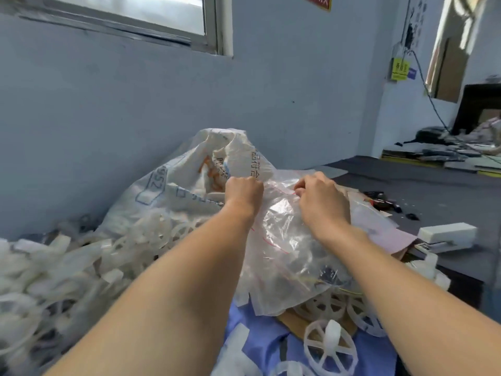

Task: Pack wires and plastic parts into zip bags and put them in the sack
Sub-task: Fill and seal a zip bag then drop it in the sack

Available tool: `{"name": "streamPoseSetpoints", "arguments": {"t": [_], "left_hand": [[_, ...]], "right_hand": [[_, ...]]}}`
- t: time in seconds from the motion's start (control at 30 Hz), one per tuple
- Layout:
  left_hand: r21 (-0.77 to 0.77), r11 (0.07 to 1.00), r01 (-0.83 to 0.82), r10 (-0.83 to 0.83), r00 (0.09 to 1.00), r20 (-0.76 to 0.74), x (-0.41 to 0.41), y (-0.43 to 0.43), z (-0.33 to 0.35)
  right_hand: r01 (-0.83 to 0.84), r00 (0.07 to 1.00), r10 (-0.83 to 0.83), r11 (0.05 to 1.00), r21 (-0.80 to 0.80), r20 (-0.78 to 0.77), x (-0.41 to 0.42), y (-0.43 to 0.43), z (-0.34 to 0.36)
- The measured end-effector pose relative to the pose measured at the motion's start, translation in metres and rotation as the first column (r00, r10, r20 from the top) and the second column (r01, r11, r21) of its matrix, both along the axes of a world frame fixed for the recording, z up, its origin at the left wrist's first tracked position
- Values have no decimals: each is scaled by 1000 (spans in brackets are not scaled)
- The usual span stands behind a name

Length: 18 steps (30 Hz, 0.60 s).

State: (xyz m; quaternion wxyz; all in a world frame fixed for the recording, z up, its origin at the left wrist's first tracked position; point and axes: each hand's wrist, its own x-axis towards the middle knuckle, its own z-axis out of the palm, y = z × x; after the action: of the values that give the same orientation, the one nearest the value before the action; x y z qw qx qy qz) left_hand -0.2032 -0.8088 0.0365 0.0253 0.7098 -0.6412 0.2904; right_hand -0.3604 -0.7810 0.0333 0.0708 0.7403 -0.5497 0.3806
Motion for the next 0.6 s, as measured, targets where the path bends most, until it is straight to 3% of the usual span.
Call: {"name": "streamPoseSetpoints", "arguments": {"t": [0.13, 0.23, 0.33, 0.43, 0.6], "left_hand": [[172, 985, 29, -10, 994, -110, 6, 32, 3], [217, 974, 65, -30, 986, -164, 29, 86, 27], [257, 964, 66, -38, 993, -114, 73, 168, 51], [326, 943, -61, 88, 994, -70, 140, 280, 70], [552, 698, -456, 499, 863, 82, 261, 510, 88]], "right_hand": [[127, 962, -115, 991, 31, -249, 17, 14, 8], [115, 959, -121, 993, -40, -255, 53, 54, 20], [-131, 975, 118, 990, -57, -191, 121, 118, 35], [-408, 909, 407, 913, 13, -92, 201, 207, 48], [-701, 698, 699, 711, 51, -155, 318, 384, 46]]}}
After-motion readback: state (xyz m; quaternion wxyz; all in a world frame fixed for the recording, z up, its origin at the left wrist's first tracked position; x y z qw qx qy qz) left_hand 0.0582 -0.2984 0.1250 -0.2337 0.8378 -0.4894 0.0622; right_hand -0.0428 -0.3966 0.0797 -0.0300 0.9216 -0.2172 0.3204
